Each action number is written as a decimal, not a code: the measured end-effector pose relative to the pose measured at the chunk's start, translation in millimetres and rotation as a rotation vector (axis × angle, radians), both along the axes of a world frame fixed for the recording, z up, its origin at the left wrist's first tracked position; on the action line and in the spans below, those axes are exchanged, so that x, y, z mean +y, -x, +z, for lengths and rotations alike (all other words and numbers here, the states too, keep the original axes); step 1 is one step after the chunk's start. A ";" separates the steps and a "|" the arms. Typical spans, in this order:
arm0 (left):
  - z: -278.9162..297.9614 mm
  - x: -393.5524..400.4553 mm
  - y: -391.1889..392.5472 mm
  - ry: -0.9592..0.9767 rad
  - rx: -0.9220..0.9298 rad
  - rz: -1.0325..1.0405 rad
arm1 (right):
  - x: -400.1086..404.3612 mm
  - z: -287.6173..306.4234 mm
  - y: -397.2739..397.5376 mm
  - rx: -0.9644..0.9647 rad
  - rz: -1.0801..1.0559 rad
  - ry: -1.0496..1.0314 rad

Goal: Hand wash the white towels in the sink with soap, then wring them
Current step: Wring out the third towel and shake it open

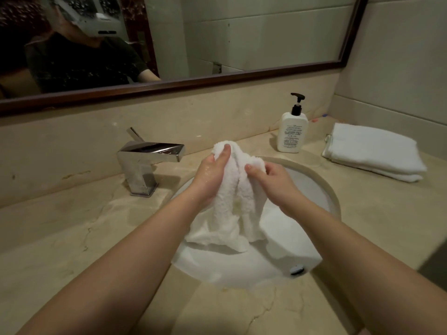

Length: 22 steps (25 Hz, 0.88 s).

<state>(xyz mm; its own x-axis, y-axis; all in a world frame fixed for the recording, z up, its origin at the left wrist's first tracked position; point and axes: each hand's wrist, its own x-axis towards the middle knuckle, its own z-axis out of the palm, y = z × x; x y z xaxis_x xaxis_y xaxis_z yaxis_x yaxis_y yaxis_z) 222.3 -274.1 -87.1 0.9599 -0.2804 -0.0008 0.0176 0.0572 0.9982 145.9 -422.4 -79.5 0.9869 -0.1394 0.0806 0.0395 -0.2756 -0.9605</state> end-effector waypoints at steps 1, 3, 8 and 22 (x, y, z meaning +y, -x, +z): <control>0.4 -0.5 -0.8 -0.062 -0.047 -0.008 | -2.7 4.1 -3.5 -0.056 -0.066 0.017; -2.6 2.6 2.6 -0.186 -0.119 -0.049 | -7.7 19.8 -13.5 -0.176 -0.120 0.150; -6.3 -8.0 26.4 -0.212 -0.107 -0.316 | -1.0 53.9 -44.3 -0.169 -0.035 0.213; -13.9 -15.1 -0.8 0.001 0.114 -0.372 | -3.3 -9.4 -8.8 0.058 -0.169 -0.256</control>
<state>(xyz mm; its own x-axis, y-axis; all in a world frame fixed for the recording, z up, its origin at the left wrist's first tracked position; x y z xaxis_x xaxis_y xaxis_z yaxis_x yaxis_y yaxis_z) 223.2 -289.2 -101.0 0.7863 -0.6094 -0.1012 0.1485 0.0274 0.9885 154.7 -425.7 -88.9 0.9500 -0.3104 -0.0344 -0.0437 -0.0228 -0.9988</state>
